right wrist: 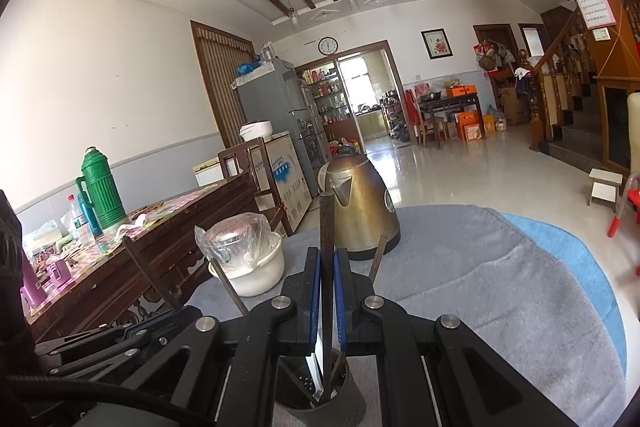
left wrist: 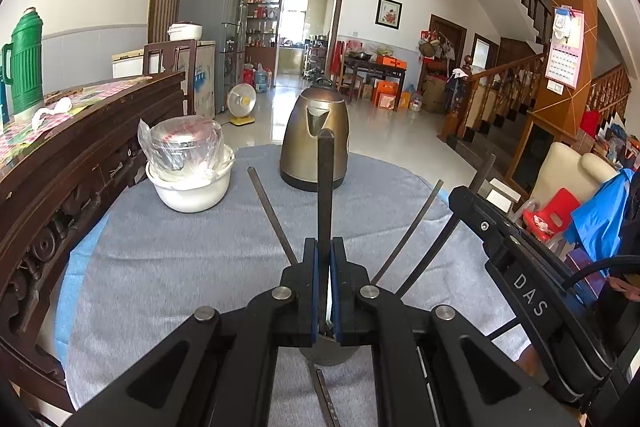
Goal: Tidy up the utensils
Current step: 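Raise both held chopsticks over the dark grey cup and lower them in, then open both tools to release the chopsticks into the cup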
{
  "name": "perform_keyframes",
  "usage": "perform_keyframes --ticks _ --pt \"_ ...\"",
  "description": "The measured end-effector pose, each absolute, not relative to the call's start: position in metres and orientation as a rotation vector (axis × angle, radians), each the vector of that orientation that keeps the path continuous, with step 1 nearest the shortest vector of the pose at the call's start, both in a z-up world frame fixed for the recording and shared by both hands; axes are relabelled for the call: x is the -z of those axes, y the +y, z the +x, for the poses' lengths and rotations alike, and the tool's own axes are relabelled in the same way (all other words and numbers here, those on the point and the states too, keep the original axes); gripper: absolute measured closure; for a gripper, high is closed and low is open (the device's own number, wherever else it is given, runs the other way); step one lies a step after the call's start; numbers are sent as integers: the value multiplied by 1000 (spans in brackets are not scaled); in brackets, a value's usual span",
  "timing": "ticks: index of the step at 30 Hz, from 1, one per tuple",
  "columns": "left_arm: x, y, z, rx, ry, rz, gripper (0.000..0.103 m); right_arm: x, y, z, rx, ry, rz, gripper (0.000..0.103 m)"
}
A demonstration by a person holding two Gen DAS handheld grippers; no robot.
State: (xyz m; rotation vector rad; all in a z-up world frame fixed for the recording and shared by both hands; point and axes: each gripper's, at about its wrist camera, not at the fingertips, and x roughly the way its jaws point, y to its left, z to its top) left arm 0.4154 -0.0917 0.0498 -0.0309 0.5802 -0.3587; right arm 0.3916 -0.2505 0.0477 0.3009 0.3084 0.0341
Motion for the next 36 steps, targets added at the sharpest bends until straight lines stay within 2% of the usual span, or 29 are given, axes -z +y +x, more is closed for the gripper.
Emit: perform_keyframes --ticks 23,25,27,29,31,33,36 --pt "-30 -88 419 359 673 -30 95 -32 -254 394 -88 390 365 92" --pt "-29 -86 418 354 679 -31 88 -31 -257 393 -94 396 382 92" --pt "-28 -84 417 347 679 -34 69 -29 -260 391 -100 392 396 92" --pt "-27 -82 414 336 672 -33 62 -27 -262 388 -108 392 411 89" --pt "-26 -81 412 325 671 -25 59 -25 -265 385 -114 394 424 84" --pt "-24 -80 410 312 675 -17 52 -22 -269 383 -120 392 437 78" --pt "-20 -78 406 292 678 0 49 -16 -276 377 -121 385 459 67"
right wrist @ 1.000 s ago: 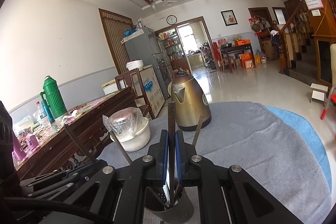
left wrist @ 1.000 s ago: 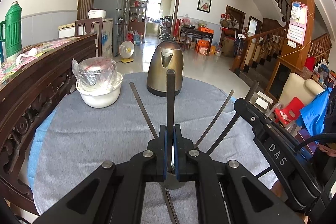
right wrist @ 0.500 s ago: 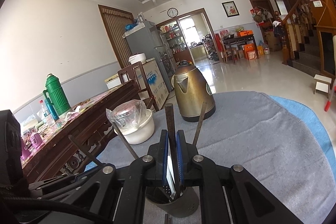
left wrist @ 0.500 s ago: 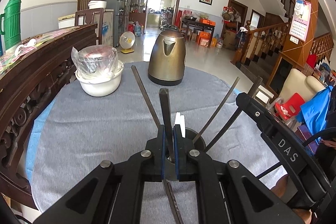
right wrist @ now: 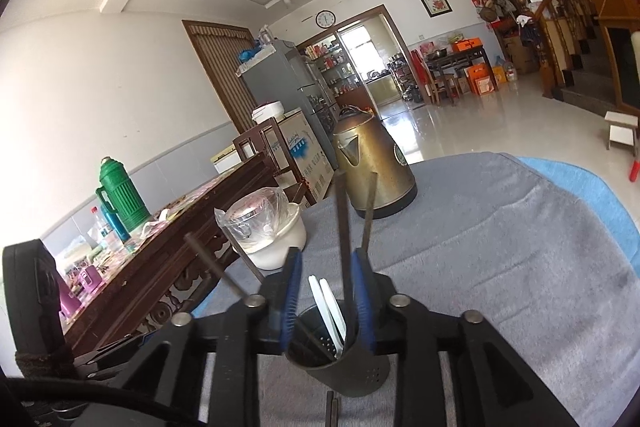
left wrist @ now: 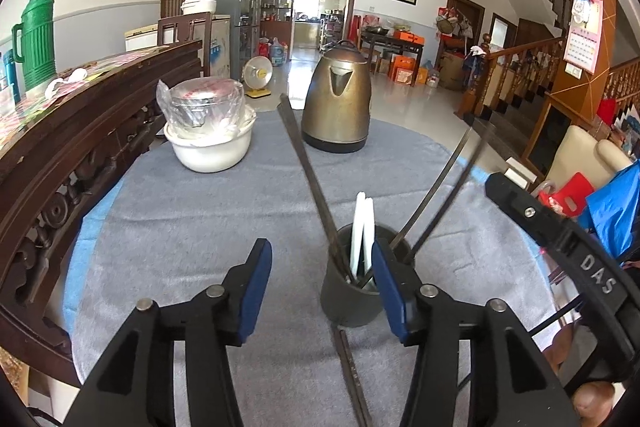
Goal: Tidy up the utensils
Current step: 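Open both tools to release the chopsticks into the cup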
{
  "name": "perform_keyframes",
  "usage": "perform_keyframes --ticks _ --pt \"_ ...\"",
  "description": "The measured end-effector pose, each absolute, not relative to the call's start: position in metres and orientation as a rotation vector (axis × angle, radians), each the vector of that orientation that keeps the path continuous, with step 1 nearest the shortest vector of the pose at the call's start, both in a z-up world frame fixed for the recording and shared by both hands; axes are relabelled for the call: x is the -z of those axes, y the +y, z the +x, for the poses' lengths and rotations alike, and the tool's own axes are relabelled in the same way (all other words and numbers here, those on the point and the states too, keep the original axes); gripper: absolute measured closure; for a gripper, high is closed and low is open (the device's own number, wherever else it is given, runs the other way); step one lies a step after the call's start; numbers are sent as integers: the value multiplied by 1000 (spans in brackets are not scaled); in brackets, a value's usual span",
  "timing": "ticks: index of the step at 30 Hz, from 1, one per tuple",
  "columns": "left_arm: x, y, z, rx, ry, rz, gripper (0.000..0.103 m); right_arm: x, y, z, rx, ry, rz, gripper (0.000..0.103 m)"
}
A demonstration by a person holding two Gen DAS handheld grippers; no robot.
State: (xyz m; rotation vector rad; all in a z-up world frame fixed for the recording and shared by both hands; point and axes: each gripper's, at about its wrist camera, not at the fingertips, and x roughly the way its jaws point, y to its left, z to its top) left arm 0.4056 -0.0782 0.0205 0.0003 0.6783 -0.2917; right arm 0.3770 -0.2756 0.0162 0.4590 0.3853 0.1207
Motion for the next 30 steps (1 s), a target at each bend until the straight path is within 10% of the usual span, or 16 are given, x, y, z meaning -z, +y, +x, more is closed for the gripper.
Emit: perform_keyframes --ticks 3,30 --pt "-17 -76 400 263 678 22 44 -12 -281 370 -121 369 475 49" --pt "31 -73 391 209 756 71 38 94 -310 351 -109 525 560 49"
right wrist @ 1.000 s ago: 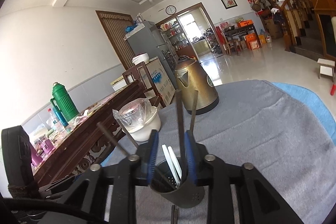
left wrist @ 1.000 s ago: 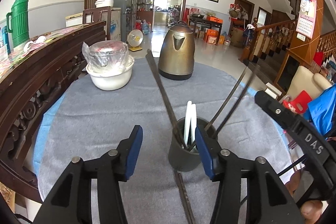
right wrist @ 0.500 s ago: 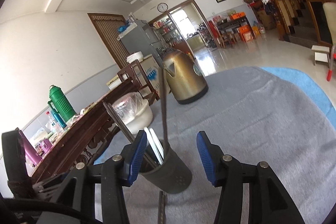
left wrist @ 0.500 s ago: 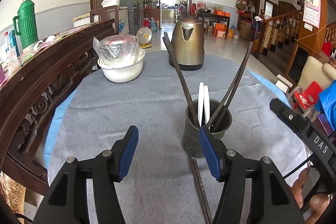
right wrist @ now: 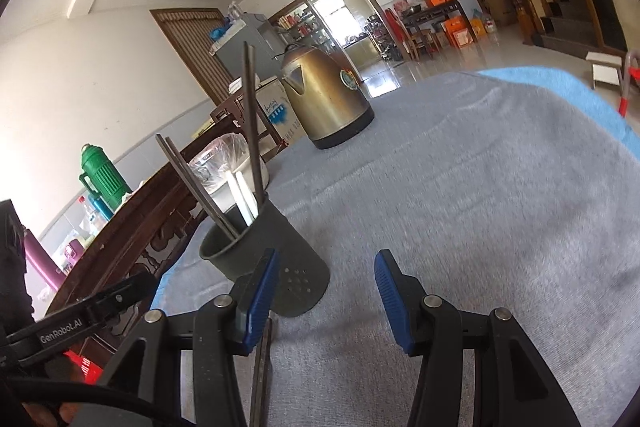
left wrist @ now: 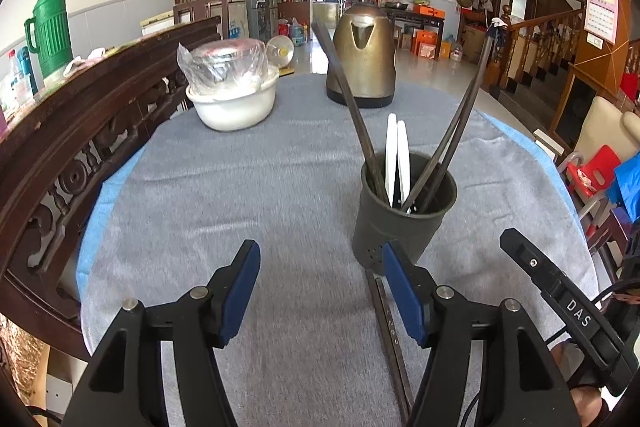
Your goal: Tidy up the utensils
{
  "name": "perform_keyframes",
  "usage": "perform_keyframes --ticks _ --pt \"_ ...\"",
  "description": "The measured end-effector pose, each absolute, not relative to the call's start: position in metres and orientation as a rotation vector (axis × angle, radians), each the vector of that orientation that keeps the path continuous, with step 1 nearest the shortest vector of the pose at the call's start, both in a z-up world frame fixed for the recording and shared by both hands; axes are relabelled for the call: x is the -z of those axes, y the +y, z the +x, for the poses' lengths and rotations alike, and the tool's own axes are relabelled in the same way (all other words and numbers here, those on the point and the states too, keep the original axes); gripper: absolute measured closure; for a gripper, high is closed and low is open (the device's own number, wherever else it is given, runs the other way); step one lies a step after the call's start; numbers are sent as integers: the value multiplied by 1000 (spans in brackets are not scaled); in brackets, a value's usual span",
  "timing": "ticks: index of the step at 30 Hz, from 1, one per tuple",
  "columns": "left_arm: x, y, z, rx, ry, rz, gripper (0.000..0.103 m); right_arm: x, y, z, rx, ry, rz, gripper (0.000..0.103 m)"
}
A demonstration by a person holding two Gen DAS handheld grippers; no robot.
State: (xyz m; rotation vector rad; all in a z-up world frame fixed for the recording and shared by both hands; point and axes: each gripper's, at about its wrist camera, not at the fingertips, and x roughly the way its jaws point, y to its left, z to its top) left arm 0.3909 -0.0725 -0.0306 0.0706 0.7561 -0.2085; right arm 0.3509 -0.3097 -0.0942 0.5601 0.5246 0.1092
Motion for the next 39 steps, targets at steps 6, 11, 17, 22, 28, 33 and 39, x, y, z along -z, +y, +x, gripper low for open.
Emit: perform_keyframes --ticks 6,11,17,22,28,33,39 --pt "56 -66 394 228 821 34 38 113 -312 351 -108 540 574 49" --pt "80 -62 397 232 892 2 38 114 -313 352 -132 544 587 49" --pt "99 -61 392 215 918 16 38 118 -313 358 -149 581 600 49" --pt "110 -62 382 206 941 30 38 121 -313 362 -151 606 607 49" --pt "112 -71 372 198 951 74 38 123 -313 364 -160 615 609 49" --pt "107 -78 366 174 932 132 38 124 -312 365 -165 620 609 49" --pt "110 -69 355 148 969 142 38 124 -312 365 -172 622 607 49"
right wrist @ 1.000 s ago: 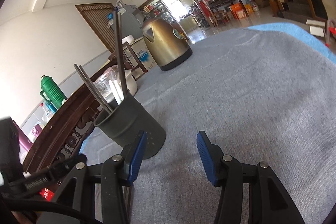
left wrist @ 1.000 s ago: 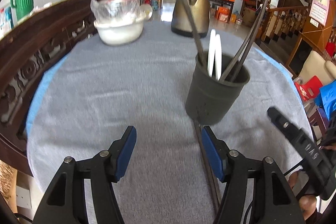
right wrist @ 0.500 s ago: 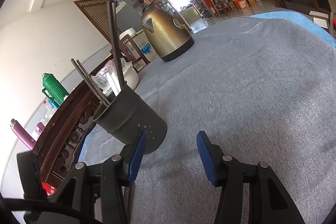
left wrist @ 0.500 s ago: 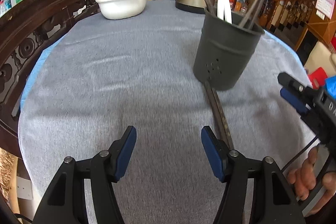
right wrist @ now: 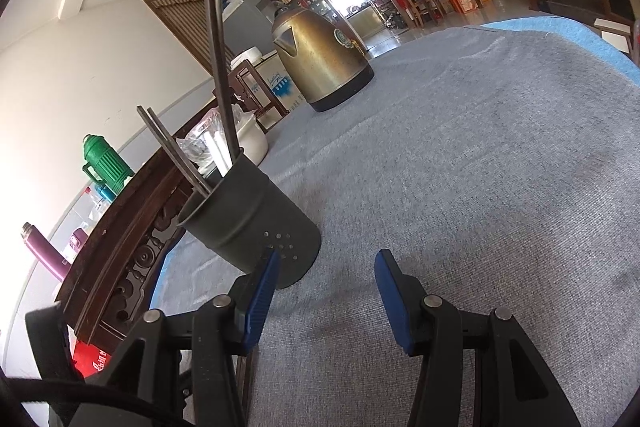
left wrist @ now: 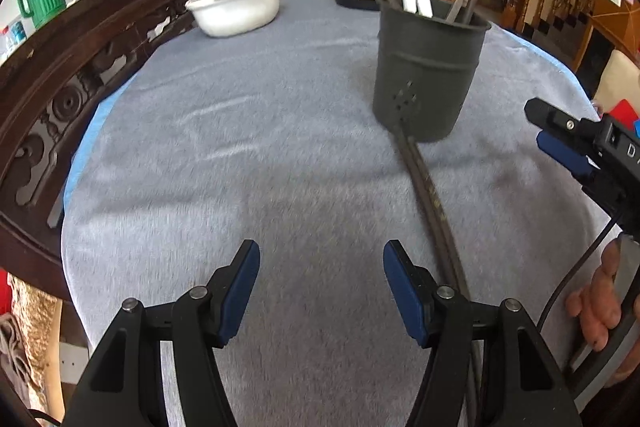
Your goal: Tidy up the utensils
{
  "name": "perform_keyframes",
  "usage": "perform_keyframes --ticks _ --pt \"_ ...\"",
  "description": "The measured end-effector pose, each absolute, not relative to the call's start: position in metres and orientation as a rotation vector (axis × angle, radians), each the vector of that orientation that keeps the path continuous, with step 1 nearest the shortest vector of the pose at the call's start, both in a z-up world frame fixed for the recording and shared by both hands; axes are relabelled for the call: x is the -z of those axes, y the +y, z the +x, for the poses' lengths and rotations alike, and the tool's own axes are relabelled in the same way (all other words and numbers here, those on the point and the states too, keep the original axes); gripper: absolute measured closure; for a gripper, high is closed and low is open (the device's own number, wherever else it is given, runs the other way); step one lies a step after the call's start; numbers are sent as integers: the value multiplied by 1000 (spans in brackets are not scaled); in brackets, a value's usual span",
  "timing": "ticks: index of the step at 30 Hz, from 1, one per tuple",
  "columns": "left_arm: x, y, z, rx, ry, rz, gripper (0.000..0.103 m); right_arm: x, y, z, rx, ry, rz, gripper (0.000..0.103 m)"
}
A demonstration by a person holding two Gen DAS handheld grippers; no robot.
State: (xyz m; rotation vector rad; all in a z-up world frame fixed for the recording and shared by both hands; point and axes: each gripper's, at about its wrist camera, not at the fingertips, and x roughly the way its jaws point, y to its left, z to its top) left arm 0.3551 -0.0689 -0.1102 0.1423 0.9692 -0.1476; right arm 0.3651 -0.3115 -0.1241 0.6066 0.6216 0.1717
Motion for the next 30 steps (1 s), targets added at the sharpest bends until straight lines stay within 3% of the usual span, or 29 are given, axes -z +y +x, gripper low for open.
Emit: perform_keyframes --ticks 30 --pt "87 -54 350 167 940 95 38 126 -312 365 -130 644 596 49"
